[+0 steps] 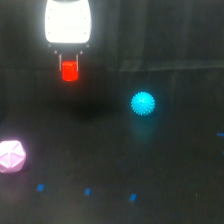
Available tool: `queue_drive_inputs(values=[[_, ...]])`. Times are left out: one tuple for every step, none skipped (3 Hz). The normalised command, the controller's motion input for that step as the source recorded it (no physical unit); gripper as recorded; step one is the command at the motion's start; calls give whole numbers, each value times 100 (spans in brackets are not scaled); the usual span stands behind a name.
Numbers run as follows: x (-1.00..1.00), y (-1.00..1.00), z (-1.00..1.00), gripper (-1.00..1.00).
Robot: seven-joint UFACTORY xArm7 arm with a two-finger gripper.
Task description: Pick up the red object from the table
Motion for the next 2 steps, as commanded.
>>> queue_drive_inputs(values=[[-3, 15, 0, -96], [-13, 17, 10, -100]])
